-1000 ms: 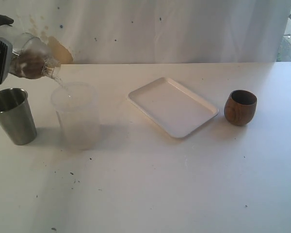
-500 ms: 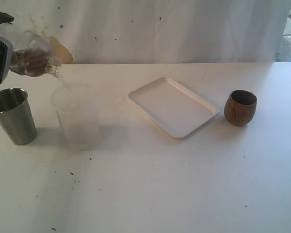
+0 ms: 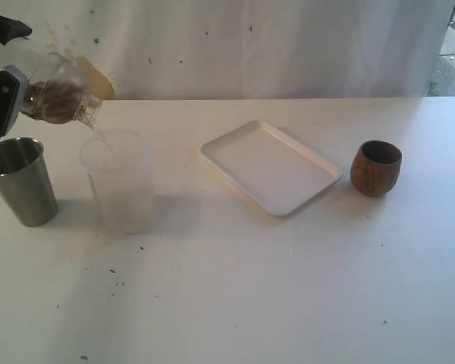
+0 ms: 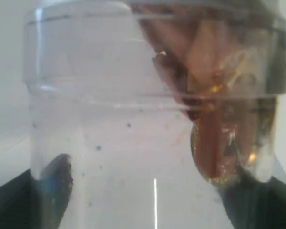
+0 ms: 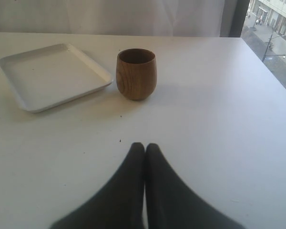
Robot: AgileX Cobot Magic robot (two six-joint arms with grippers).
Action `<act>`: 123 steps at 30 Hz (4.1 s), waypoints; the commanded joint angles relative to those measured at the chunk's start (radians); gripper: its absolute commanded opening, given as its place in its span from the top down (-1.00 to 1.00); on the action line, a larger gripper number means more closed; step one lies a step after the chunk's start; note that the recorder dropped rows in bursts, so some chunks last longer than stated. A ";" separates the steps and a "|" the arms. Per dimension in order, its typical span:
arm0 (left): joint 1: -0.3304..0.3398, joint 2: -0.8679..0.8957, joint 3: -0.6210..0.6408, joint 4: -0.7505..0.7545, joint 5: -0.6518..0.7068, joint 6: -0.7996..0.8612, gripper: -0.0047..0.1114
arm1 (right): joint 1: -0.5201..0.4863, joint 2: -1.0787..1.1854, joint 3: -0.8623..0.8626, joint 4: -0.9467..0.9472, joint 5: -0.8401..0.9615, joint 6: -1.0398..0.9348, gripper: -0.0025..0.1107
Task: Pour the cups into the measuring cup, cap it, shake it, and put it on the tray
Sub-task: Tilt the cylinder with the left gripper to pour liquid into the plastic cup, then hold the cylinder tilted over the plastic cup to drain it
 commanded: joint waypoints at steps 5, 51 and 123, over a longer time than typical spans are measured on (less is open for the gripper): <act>-0.003 -0.008 -0.016 -0.027 -0.025 -0.009 0.92 | 0.005 -0.007 0.002 -0.003 -0.009 -0.001 0.96; -0.003 -0.008 -0.016 -0.051 -0.027 0.128 0.92 | 0.005 -0.007 0.002 -0.003 -0.009 -0.001 0.96; -0.003 -0.008 -0.016 -0.051 -0.021 0.154 0.92 | 0.005 -0.007 0.002 -0.003 -0.009 -0.001 0.96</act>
